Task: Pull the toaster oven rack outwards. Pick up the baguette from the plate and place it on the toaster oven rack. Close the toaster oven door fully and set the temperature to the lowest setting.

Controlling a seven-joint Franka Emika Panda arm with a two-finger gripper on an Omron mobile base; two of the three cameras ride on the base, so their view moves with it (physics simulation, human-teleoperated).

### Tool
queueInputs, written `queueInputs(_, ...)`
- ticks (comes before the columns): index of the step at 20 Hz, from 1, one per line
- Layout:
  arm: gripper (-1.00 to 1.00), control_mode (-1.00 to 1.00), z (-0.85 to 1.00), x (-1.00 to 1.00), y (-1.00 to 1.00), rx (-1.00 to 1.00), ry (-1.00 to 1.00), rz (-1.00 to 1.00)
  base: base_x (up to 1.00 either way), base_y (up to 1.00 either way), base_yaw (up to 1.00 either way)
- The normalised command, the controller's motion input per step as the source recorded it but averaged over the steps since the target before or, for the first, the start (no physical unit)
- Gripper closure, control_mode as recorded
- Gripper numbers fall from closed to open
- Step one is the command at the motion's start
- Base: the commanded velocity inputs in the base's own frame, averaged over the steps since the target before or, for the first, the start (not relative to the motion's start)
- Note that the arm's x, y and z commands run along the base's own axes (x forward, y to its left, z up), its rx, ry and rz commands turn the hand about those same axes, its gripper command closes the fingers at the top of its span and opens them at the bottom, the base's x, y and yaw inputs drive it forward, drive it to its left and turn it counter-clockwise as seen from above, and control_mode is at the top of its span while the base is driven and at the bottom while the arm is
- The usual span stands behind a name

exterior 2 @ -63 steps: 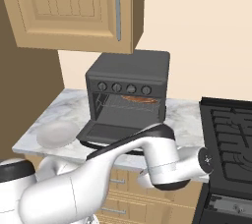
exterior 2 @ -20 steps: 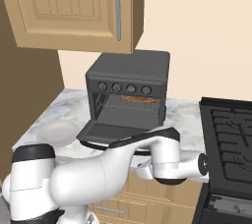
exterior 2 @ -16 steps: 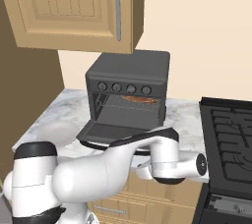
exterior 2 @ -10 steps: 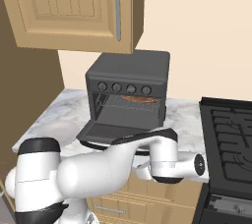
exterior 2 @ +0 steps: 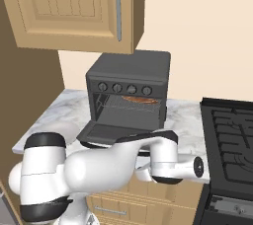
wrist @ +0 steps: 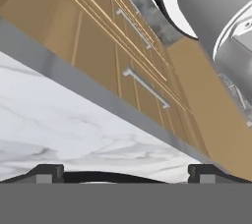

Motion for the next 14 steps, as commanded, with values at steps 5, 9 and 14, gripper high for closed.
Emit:
queueInputs(5,-1.00,-1.00,-0.05,0.07,0.00,0.04,0.00,0.00,0.00,0.00,0.00)
queueInputs(9,-1.00,-1.00,0.00,0.13,0.00,0.08,0.00,0.00,0.00,0.00,0.00)
queueInputs(14,-1.00,-1.00,-0.03,0.18,0.00,0.07,0.00,0.00,0.00,0.00,0.00)
